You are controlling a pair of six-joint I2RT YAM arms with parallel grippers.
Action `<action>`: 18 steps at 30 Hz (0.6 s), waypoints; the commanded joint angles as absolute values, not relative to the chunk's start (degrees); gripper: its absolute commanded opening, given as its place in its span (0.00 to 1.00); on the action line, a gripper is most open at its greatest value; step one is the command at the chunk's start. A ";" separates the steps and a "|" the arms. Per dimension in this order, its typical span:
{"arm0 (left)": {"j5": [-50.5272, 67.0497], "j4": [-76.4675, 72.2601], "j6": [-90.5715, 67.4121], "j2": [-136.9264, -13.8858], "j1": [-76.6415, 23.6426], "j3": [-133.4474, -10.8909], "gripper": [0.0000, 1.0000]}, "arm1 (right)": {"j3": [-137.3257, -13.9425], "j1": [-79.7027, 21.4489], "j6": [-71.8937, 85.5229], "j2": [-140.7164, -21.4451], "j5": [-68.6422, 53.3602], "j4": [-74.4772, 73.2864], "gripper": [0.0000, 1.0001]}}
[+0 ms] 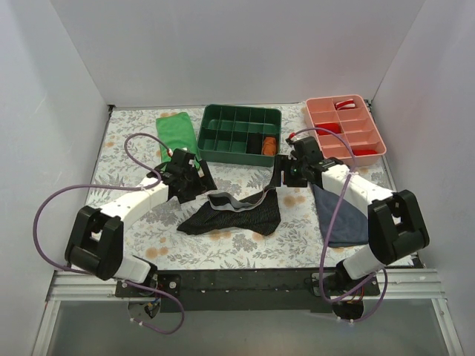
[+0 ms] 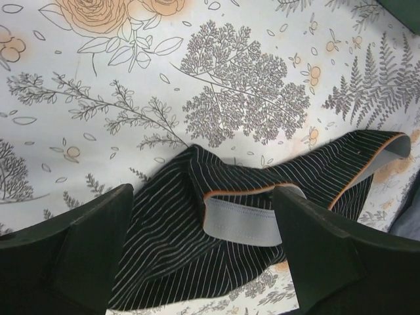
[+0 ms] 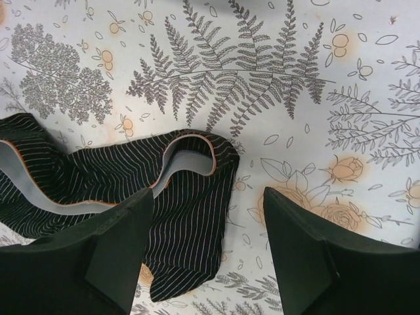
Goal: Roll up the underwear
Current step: Flatten out the underwear at the center of the board.
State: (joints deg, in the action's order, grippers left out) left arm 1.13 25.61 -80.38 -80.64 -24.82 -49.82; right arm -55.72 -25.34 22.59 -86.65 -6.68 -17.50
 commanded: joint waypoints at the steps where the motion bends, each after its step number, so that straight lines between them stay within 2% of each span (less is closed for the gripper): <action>1: 3.43 21.72 -79.36 -83.05 -23.91 -50.36 0.86 | -57.83 -24.61 21.89 -89.56 -10.37 -14.24 0.75; 7: 4.22 18.55 -79.72 -84.99 -22.85 -50.10 0.83 | -58.18 -24.26 21.71 -92.90 -10.64 -13.01 0.70; 10: 4.66 18.02 -79.37 -87.01 -22.68 -51.06 0.76 | -58.88 -23.64 21.80 -93.95 -11.25 -12.04 0.63; 14: 5.18 17.49 -78.93 -88.94 -22.68 -51.77 0.66 | -60.46 -23.20 21.71 -95.88 -12.48 -12.39 0.59; 18: 5.19 17.14 -79.28 -89.03 -22.68 -51.42 0.61 | -60.12 -23.20 21.80 -96.50 -13.18 -11.95 0.56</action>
State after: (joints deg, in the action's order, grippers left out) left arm 4.40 18.70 -79.85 -89.84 -22.98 -50.00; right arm -58.37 -23.42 22.22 -95.83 -11.27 -14.09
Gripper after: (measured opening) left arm 0.636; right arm 0.567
